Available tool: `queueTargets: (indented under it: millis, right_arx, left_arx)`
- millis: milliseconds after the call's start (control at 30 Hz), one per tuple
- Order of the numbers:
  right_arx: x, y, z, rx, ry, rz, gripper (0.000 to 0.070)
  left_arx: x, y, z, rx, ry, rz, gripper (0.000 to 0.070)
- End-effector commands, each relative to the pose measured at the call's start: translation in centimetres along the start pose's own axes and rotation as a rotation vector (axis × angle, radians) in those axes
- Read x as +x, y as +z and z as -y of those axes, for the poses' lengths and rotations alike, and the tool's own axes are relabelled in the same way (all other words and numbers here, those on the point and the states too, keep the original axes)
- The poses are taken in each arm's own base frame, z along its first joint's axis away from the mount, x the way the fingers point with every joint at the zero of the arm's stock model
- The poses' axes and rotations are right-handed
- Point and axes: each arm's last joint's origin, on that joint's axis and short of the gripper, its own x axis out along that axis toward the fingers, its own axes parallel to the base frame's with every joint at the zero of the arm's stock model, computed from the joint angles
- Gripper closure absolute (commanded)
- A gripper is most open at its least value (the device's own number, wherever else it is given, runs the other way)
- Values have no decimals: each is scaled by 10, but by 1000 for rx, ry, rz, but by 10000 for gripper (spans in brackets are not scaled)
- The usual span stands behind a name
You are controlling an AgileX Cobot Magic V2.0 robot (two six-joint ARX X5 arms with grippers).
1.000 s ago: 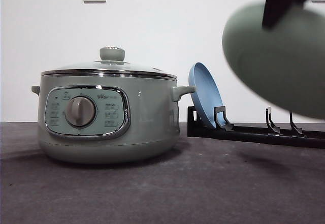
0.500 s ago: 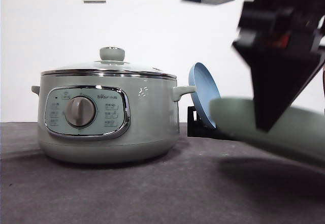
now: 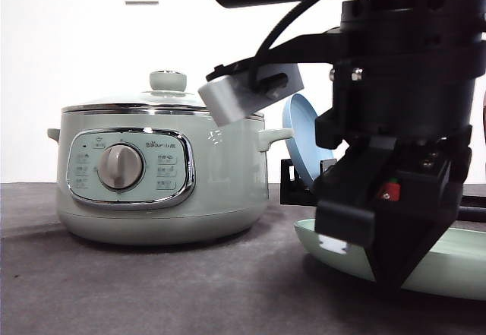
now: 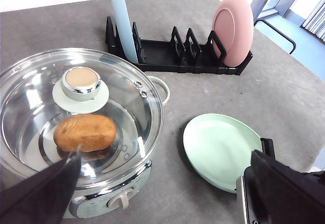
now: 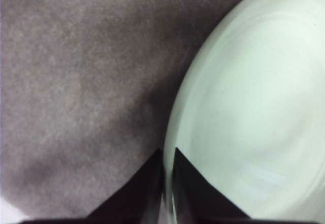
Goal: Transfer potato from steamer to green plate
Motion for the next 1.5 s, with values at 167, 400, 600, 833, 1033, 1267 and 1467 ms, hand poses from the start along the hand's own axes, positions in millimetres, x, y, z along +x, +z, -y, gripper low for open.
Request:
queueTargets:
  millis: [167,400,600,833,1033,1267,1467]
  right_arx:
    - [0,4,-5,24,10,17,394]
    - [-23,4,8,108,166,74,272]
    - [-55,-2,45,272,276,215,271]
    - [-86,-28,107,487,311,393,127]
    - [-115,-62,143,528,326,602,127]
    - [-137,-101,155,606,304,724,84]
    - [-145,-121,149,628,338,737,28]
  left_arx:
    - [-2,5,2,17,-13,19,0]
    - [-2,5,2,17,-13,19,0]
    - [-2,5,2,17,-13,19,0]
    - [-2,5,2,15,-13,16,0]
    - [-2,3,2,9,-12,1,0]
    - [-2,4,2,9,-12,2,0]
    - [-2,4,2,13,-12,2,0]
